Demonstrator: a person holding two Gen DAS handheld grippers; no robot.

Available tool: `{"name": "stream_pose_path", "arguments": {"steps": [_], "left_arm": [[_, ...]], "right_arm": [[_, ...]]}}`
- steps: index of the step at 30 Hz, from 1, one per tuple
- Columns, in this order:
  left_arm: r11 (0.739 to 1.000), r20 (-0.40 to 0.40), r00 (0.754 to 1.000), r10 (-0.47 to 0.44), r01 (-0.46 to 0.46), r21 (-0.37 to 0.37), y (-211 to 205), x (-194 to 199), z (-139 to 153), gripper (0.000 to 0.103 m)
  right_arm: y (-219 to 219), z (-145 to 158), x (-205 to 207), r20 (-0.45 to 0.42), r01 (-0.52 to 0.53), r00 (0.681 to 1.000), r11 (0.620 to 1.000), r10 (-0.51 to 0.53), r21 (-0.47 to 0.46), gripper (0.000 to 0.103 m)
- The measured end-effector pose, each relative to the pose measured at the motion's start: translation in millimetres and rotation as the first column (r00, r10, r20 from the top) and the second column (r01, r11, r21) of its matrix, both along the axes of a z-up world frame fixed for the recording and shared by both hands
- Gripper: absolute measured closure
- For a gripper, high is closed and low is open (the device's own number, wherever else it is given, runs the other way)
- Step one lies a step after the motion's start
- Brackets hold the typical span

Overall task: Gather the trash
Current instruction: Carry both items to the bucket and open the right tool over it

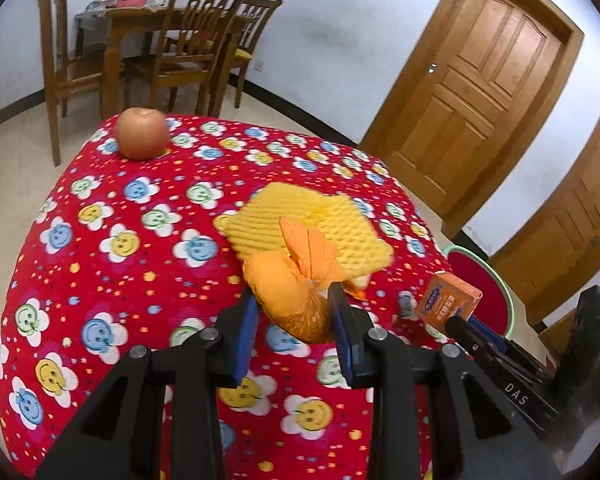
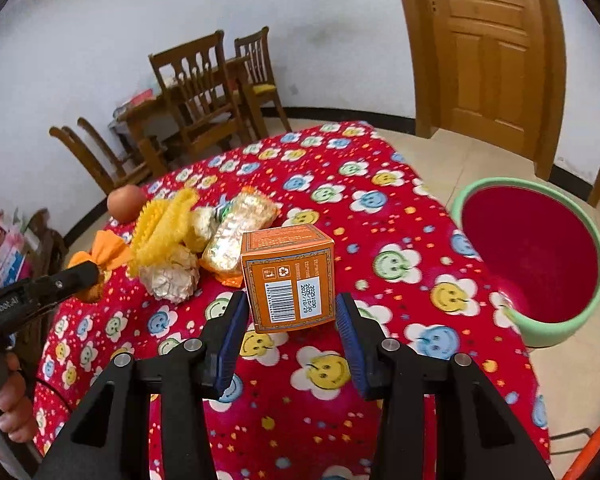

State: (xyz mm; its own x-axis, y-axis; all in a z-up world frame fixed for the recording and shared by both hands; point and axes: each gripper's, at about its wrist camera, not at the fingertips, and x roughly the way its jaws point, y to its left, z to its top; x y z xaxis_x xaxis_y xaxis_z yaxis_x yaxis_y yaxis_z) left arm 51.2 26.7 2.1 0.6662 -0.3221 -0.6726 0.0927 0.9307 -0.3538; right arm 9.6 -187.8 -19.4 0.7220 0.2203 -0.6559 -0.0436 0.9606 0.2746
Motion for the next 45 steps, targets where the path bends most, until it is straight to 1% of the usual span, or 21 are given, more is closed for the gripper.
{"name": "stream_pose_path", "arguments": {"steps": [8, 15, 28, 45], "left_arm": [[0.998, 0.034, 0.997, -0.066, 0.066, 0.008, -32.8, -6.9, 17.3, 0.068], [0.990, 0.043, 0.989, -0.141, 0.141, 0.011, -61.5, -5.5, 24.2, 0.068], [0.964, 0.039, 0.964, -0.264, 0.262, 0.044, -122.9, 7.1, 25.8, 0.068], [0.927, 0.056, 0.927, -0.372, 0.366, 0.083, -186.5, 26.2, 31.7, 0.068]], "right_arm": [[-25.6, 13.7, -18.7, 0.045, 0.053, 0.998, 0.998, -0.054, 0.025, 0.057], [-46.6, 20.3, -30.6, 0.068, 0.097, 0.993, 0.994, -0.099, 0.041, 0.057], [-88.4, 23.6, -38.7, 0.079, 0.196, 0.976, 0.978, -0.201, 0.066, 0.057], [-135.7, 19.8, -46.4, 0.071, 0.312, 0.945, 0.945, -0.320, 0.095, 0.057]]}}
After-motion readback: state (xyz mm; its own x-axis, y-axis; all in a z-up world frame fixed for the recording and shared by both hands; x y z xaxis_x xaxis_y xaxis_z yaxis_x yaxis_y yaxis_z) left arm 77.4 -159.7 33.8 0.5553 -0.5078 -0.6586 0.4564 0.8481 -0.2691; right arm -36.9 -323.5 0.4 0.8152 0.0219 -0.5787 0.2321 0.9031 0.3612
